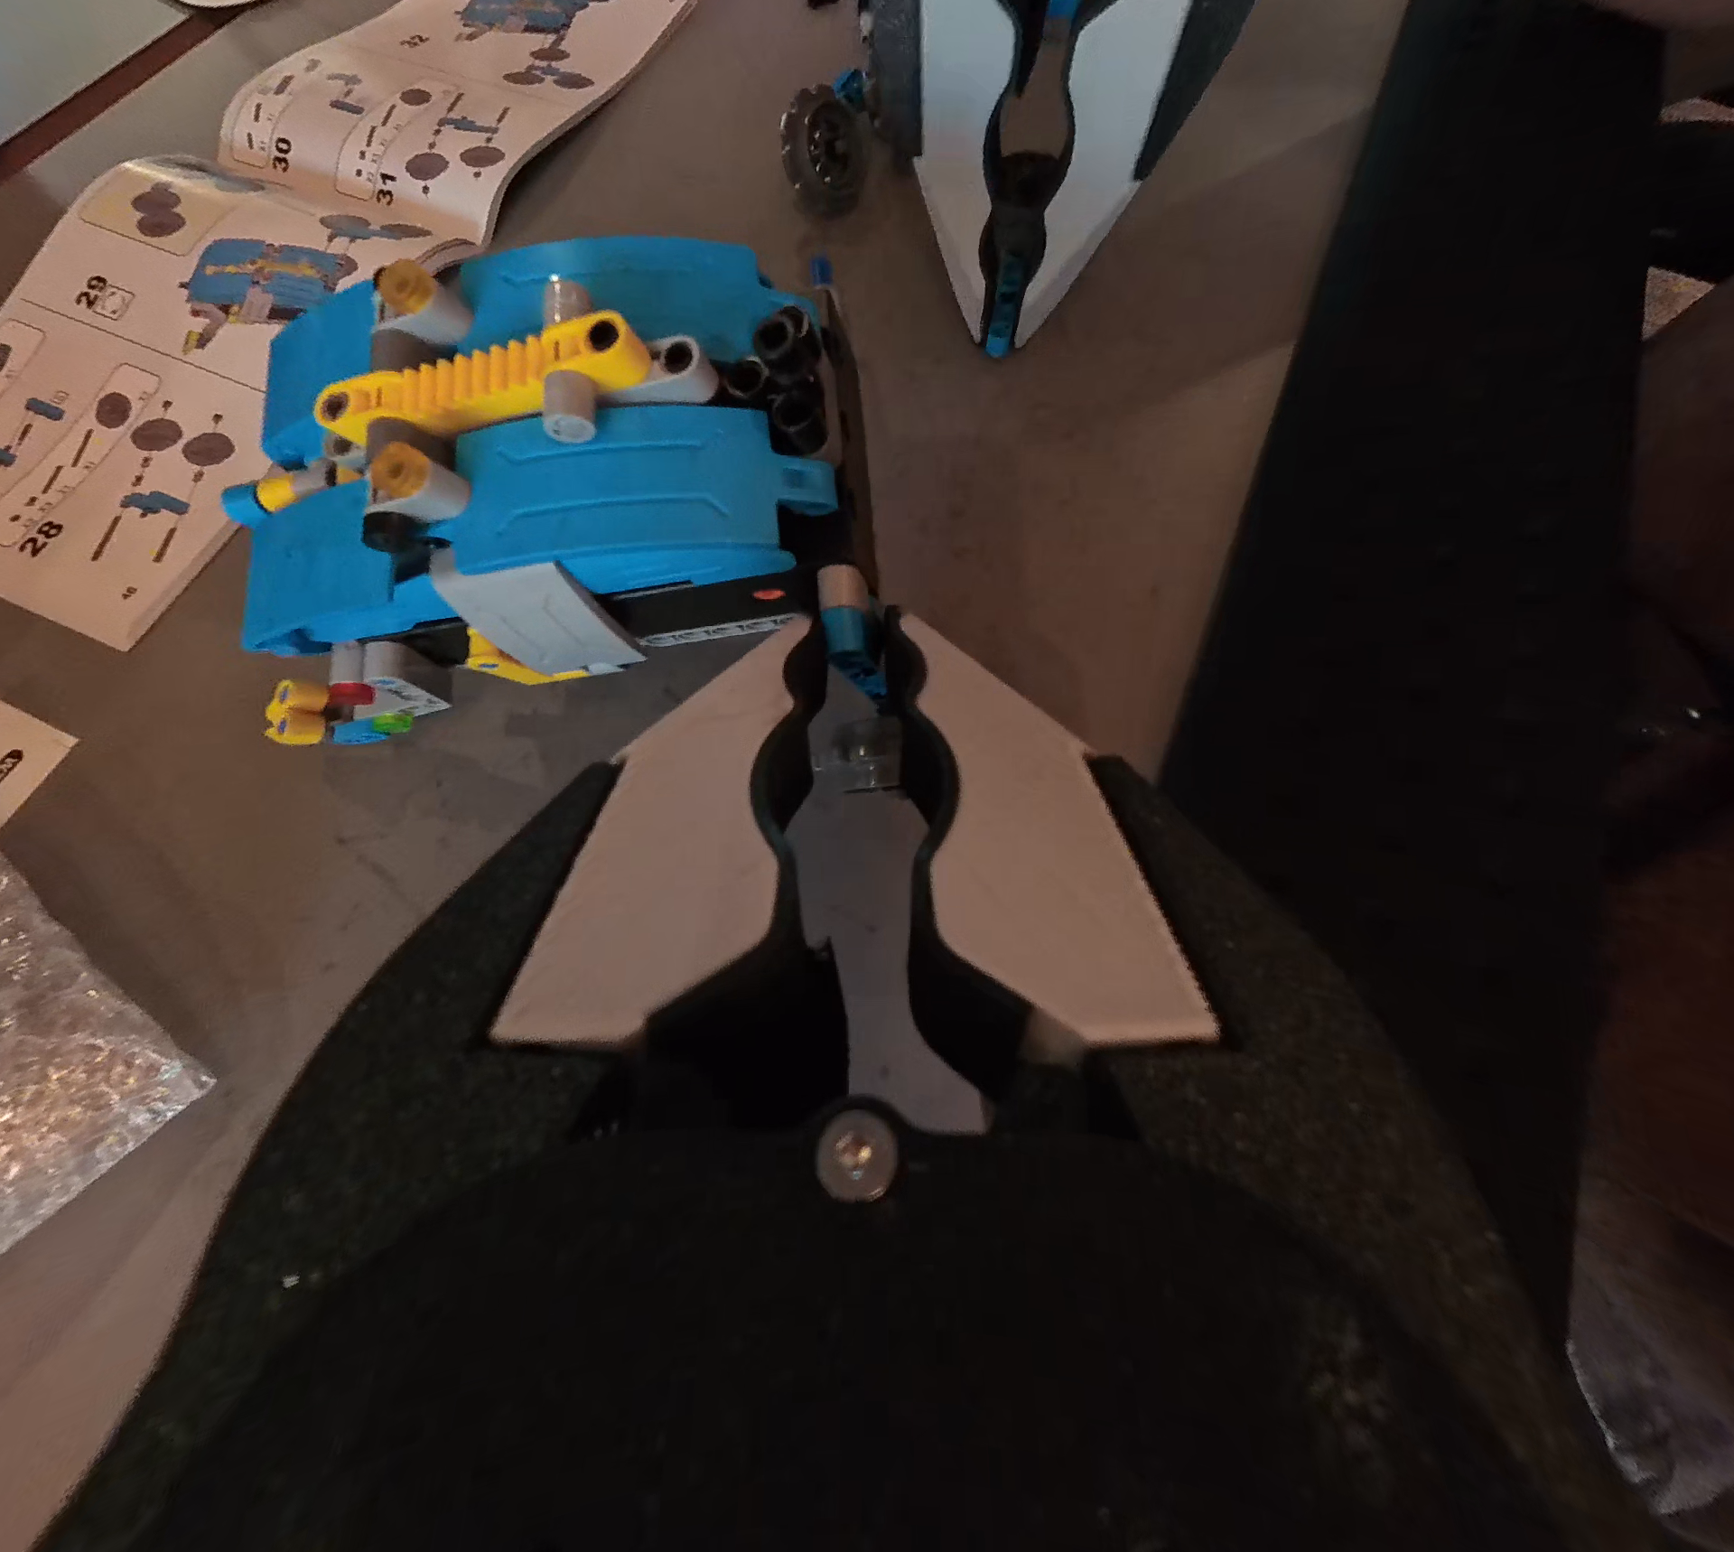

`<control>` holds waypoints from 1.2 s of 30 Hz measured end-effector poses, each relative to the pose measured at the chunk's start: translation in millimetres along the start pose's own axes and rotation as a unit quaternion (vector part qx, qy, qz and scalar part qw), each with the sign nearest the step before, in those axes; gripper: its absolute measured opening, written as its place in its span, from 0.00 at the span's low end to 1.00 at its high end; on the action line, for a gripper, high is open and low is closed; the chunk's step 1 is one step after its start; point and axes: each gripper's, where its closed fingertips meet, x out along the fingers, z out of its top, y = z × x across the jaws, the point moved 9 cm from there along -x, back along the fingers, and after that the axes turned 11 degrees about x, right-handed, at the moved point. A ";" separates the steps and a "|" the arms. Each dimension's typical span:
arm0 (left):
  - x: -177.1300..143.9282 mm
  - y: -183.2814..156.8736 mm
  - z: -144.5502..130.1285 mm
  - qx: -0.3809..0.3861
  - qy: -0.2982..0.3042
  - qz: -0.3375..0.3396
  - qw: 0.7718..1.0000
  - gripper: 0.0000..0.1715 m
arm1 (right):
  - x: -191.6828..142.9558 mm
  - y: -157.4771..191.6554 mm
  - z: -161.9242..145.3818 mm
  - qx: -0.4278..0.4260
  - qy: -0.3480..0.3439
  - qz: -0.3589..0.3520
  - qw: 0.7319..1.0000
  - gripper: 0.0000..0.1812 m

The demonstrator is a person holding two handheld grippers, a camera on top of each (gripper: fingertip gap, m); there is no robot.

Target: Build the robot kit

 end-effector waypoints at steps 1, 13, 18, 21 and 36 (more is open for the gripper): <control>0.1 -0.2 -0.4 0.000 0.000 0.001 1.000 0.06 | 0.6 1.1 -2.4 0.001 -0.016 -0.002 1.000 0.04; 0.5 0.1 -0.2 -0.003 0.000 0.004 1.000 0.06 | -2.9 4.0 -6.4 0.000 -0.067 -0.014 0.998 0.05; -3.3 -2.0 -0.8 -0.001 -0.004 -0.025 1.000 0.04 | -33.5 2.5 5.1 -0.011 -0.218 0.036 0.975 0.04; -4.1 -3.6 -0.4 -0.014 -0.008 -0.051 0.999 0.04 | -53.6 -12.4 8.5 0.019 -0.331 0.106 0.937 0.04; -2.5 -2.5 -0.2 -0.027 -0.011 -0.055 0.998 0.04 | -40.7 -20.5 35.6 0.017 -0.343 0.154 0.926 0.04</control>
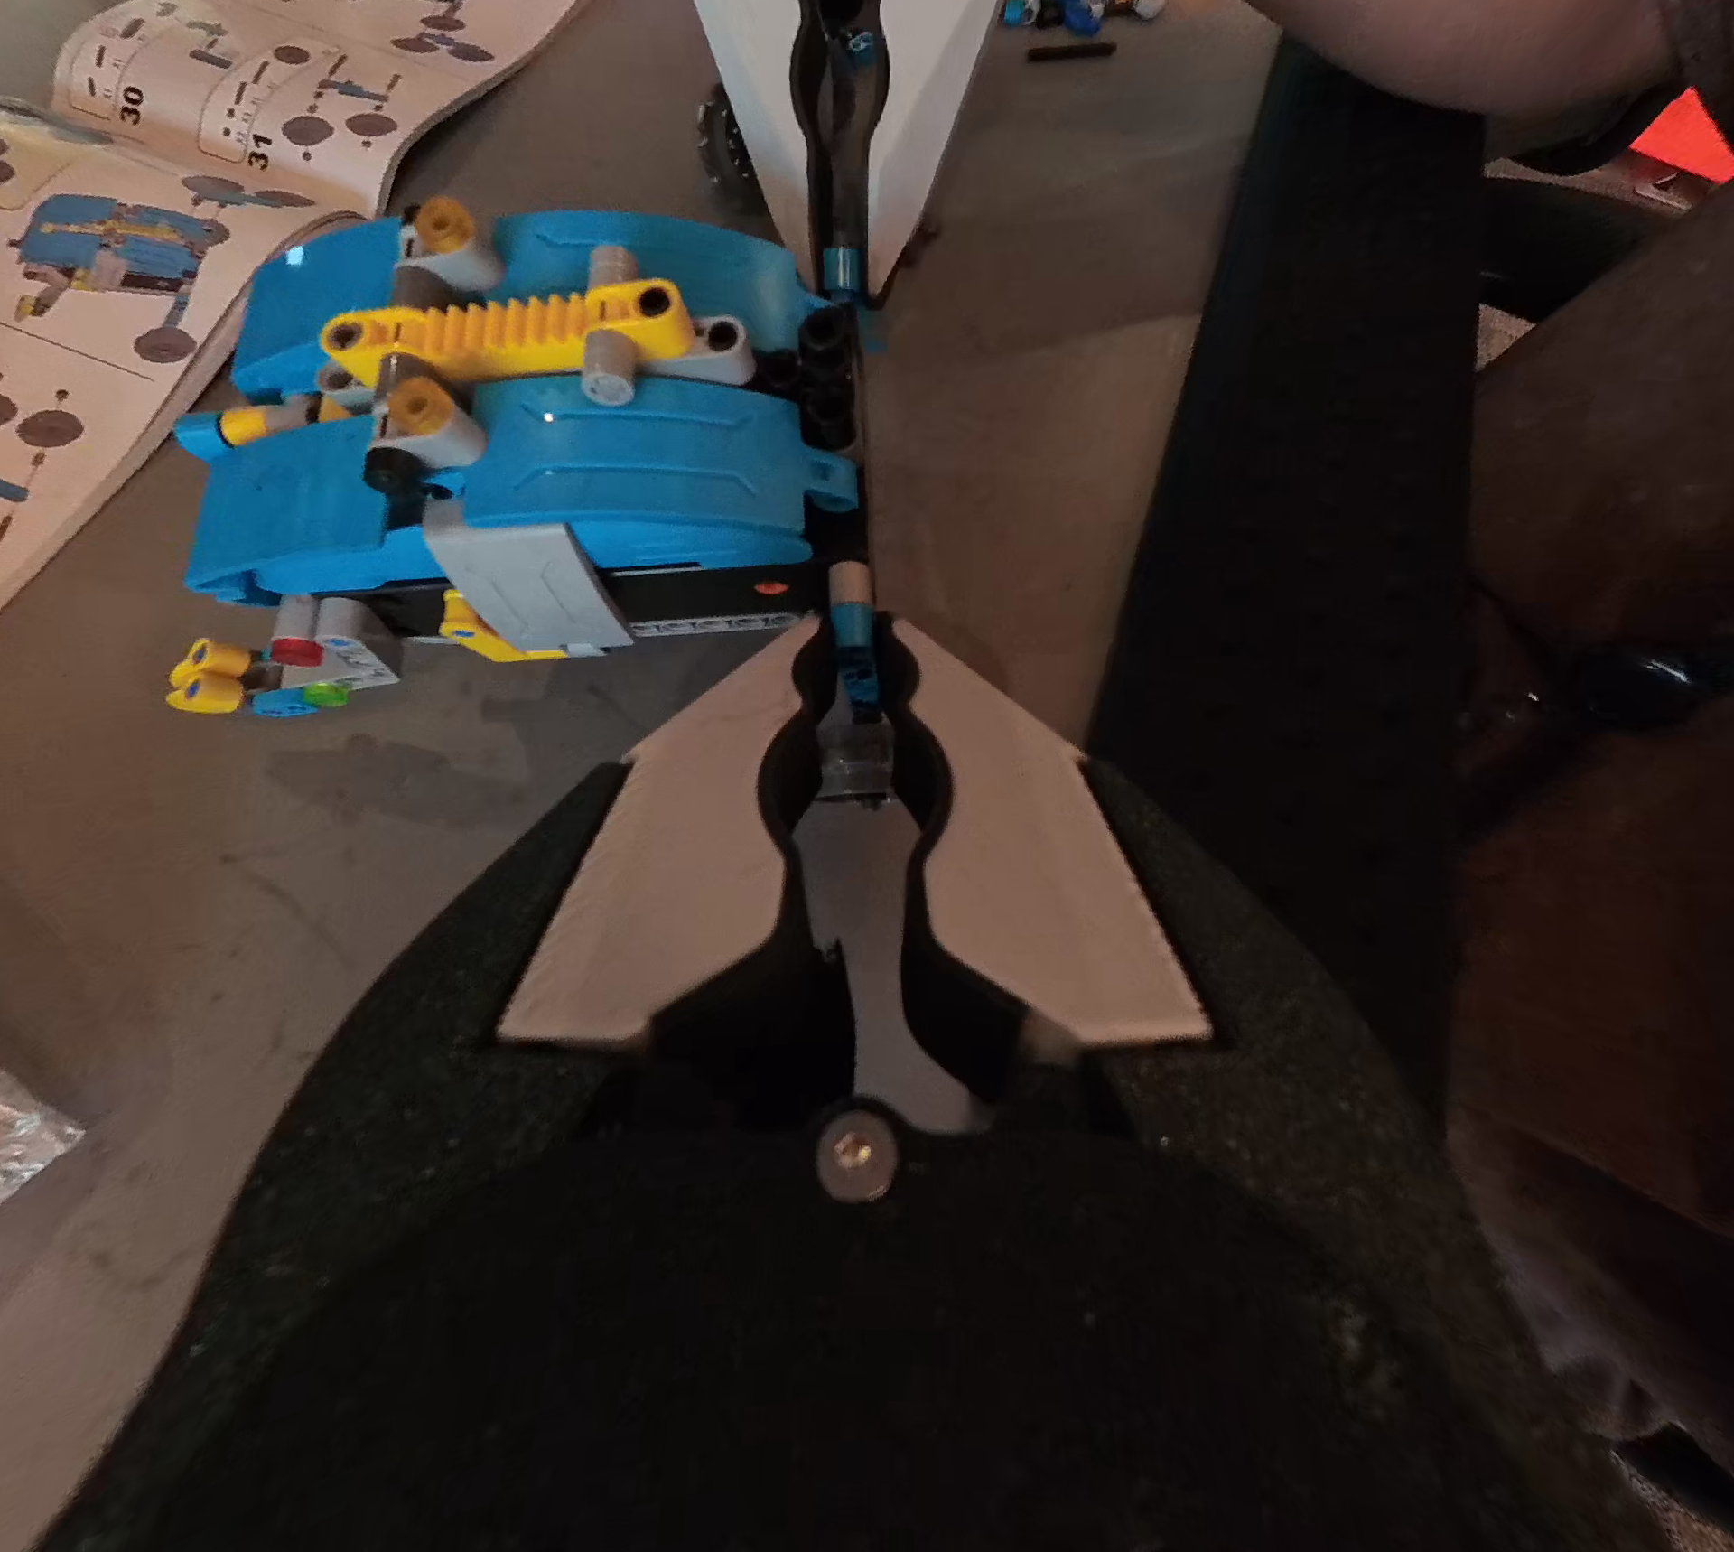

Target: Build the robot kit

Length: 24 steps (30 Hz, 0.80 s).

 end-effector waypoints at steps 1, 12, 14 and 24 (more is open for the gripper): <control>0.0 0.5 -0.4 -0.002 -0.002 0.001 1.000 0.04 | 0.4 -1.1 -0.9 0.001 -0.005 0.003 1.000 0.04; 0.4 0.6 -1.3 -0.012 -0.009 0.009 1.000 0.03 | 6.6 -11.6 -10.9 0.015 -0.061 0.056 0.996 0.04; 0.4 0.4 -0.9 -0.012 -0.007 0.010 1.000 0.03 | 6.9 -11.4 -11.4 0.010 -0.062 0.056 0.996 0.04; -0.9 7.8 -7.6 -0.051 -0.034 -0.026 0.998 0.03 | 10.0 -12.1 -14.8 -0.010 -0.091 0.066 0.994 0.04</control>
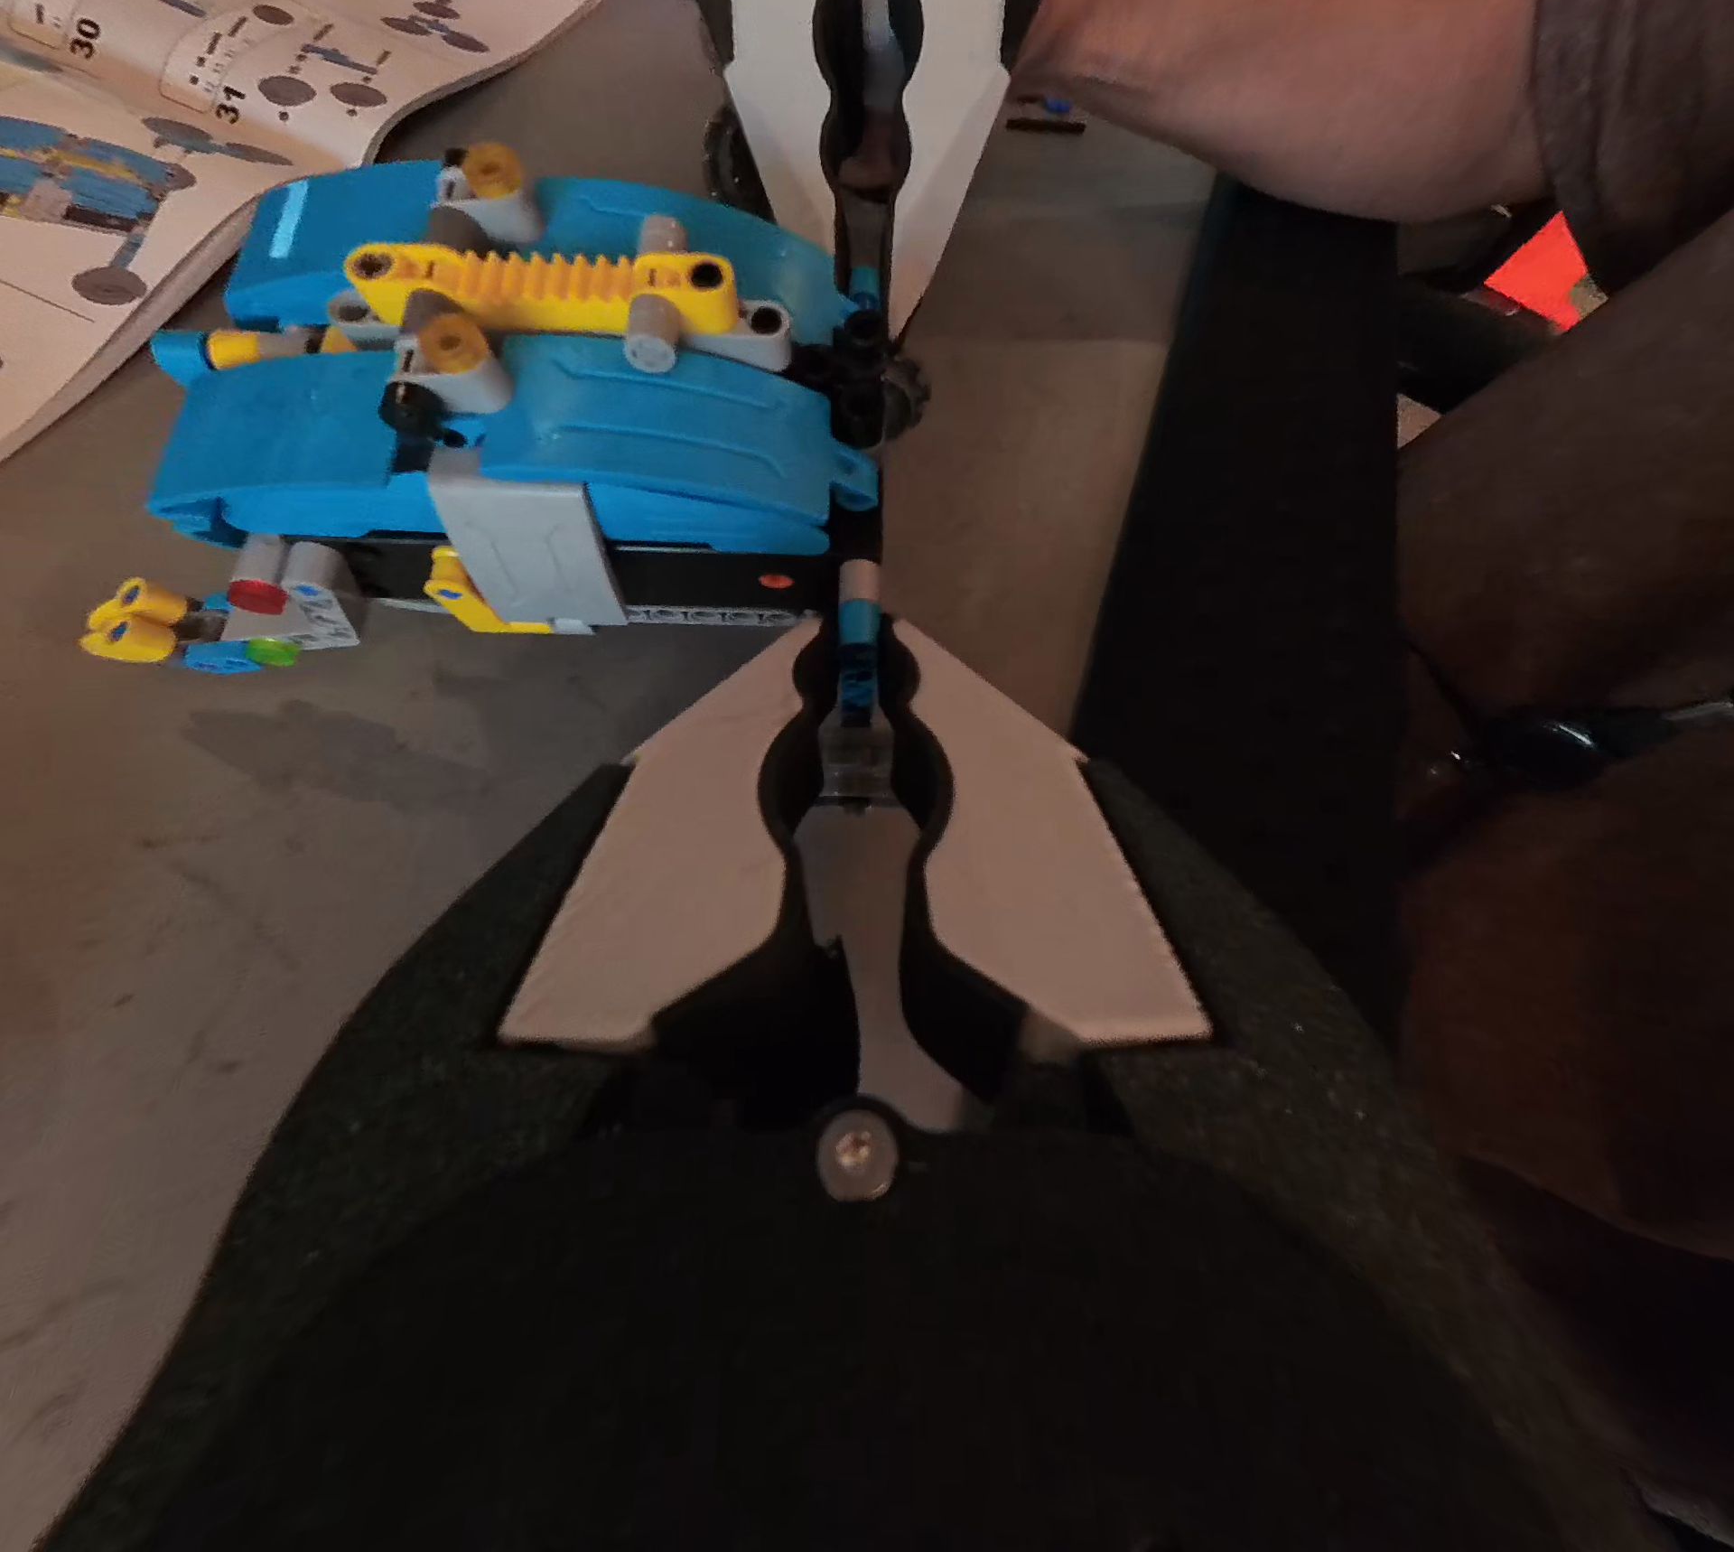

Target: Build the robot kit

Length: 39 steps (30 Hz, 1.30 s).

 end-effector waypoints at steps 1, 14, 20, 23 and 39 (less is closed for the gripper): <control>0.1 0.1 0.5 0.003 0.003 -0.001 1.000 0.03 | 0.2 1.3 1.7 -0.007 0.011 -0.005 1.000 0.04; 0.3 -3.3 5.0 0.007 0.037 -0.001 0.999 0.03 | 7.8 16.1 27.9 -0.124 0.169 -0.078 0.975 0.03; 4.5 -9.2 5.1 0.007 0.037 0.010 0.999 0.03 | 0.8 -6.9 14.1 0.036 0.049 0.049 0.997 0.04; 6.3 -11.5 10.6 0.024 0.061 0.019 0.998 0.03 | -0.5 -3.6 16.2 0.017 0.083 0.027 0.996 0.04; 7.9 -12.1 2.0 -0.064 -0.004 0.011 0.998 0.03 | -4.1 -10.8 7.7 0.078 -0.034 0.067 0.994 0.04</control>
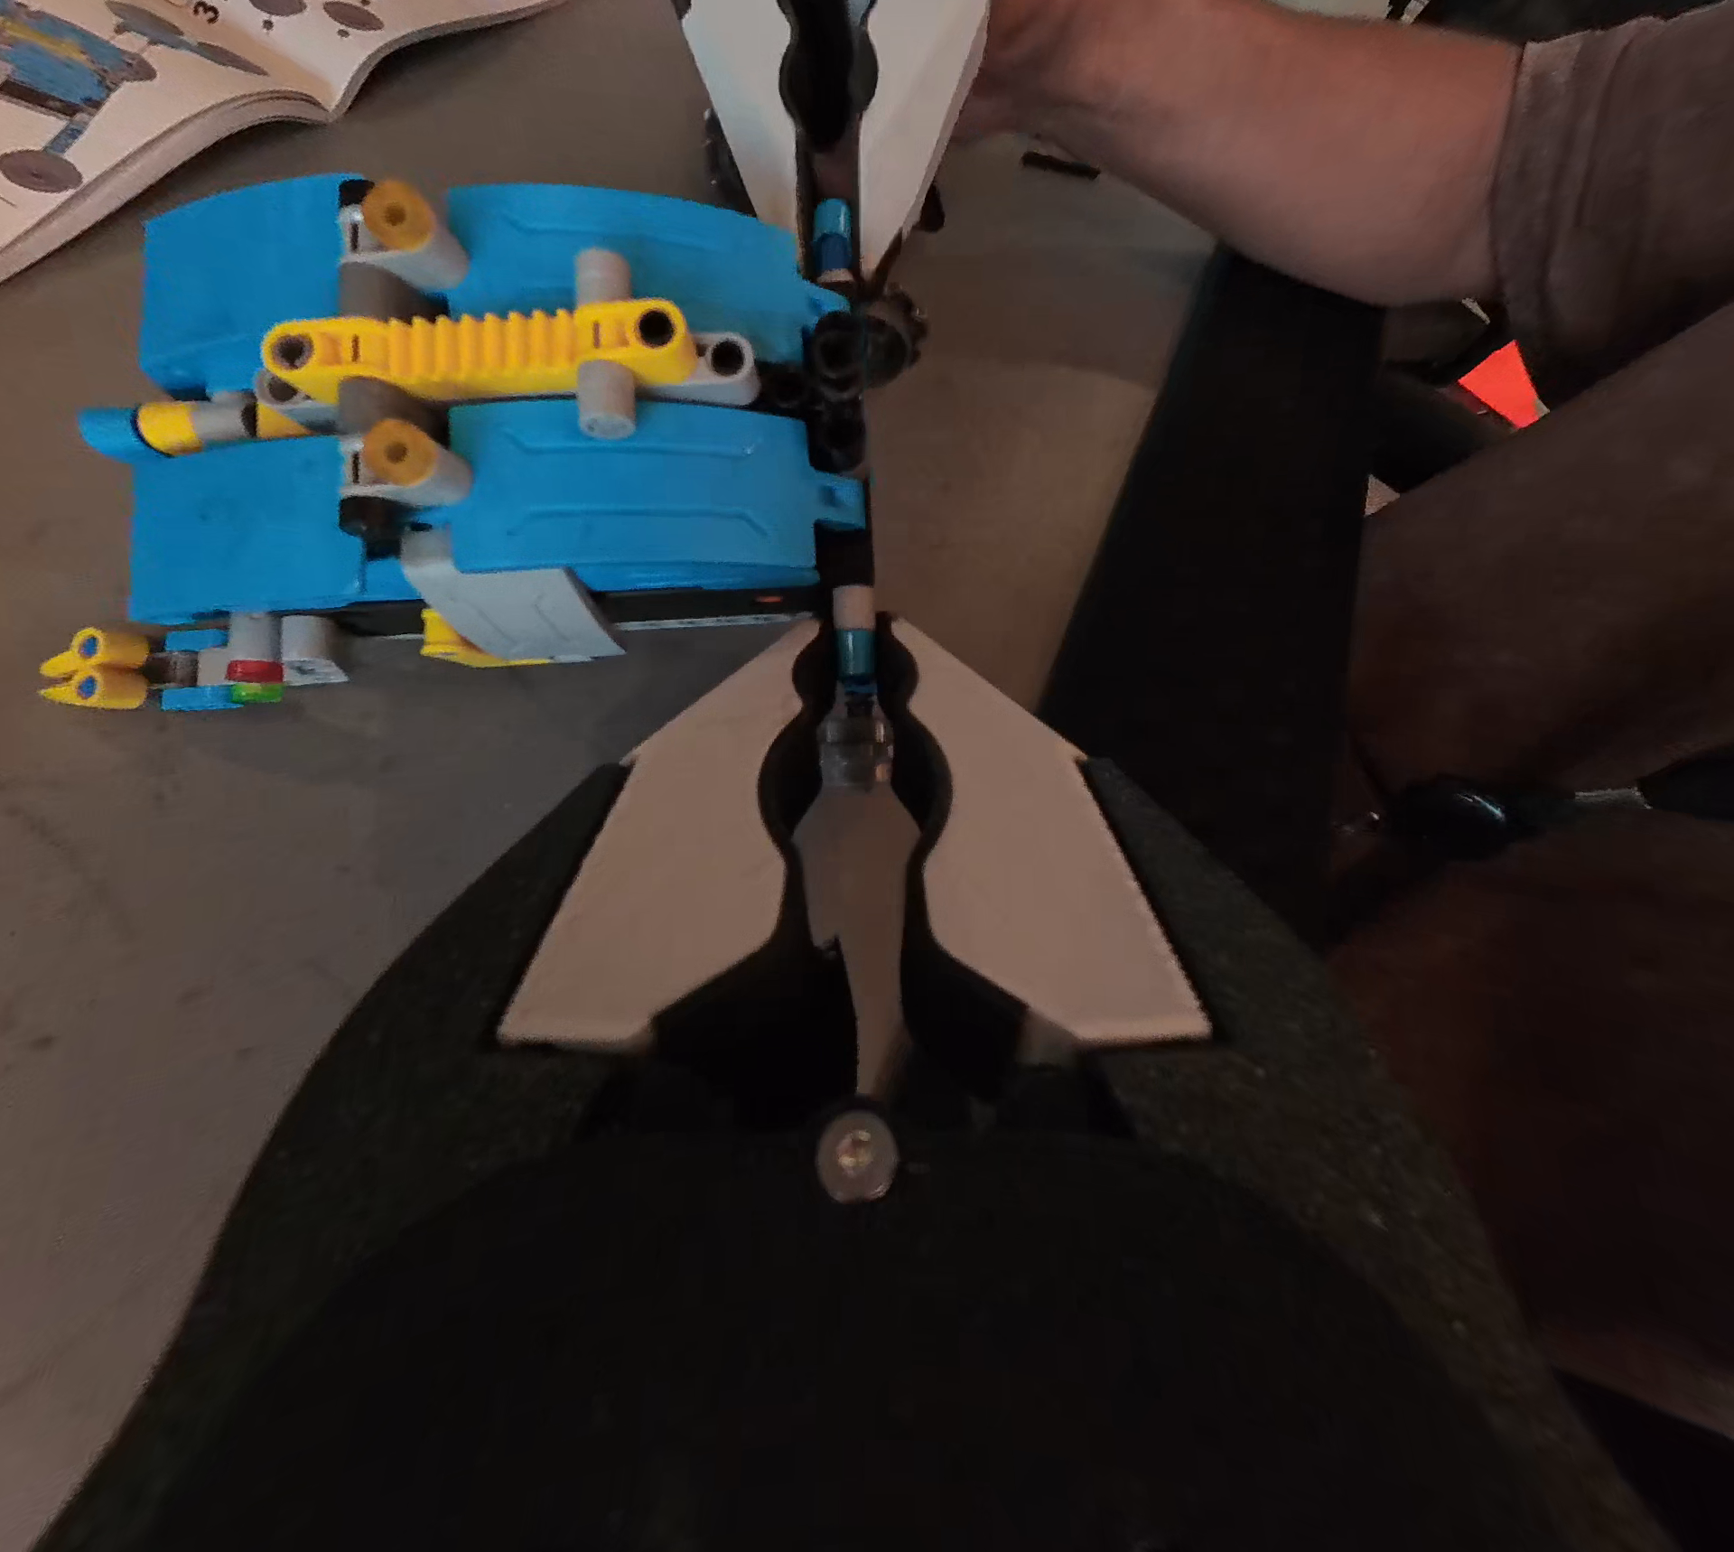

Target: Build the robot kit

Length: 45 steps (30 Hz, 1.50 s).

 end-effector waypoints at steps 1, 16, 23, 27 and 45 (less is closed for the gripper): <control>0.8 -0.2 -0.1 0.001 0.001 0.001 1.000 0.03 | -0.1 -1.7 -1.1 0.009 -0.010 0.012 1.000 0.04; 10.1 8.3 2.0 -0.049 0.010 0.057 0.997 0.18 | 2.3 2.1 17.5 -0.046 0.011 -0.027 0.999 0.04; 11.5 26.3 0.0 -0.175 -0.051 0.063 0.981 0.17 | 7.7 3.5 21.6 -0.040 -0.020 -0.013 0.999 0.04; 13.4 23.9 -2.9 -0.201 -0.067 0.046 0.976 0.15 | 7.6 12.0 28.4 -0.066 0.005 -0.060 0.996 0.04; 10.3 27.0 -7.9 -0.218 -0.087 0.064 0.970 0.14 | -39.3 56.9 -27.7 0.009 0.452 -0.328 0.830 0.04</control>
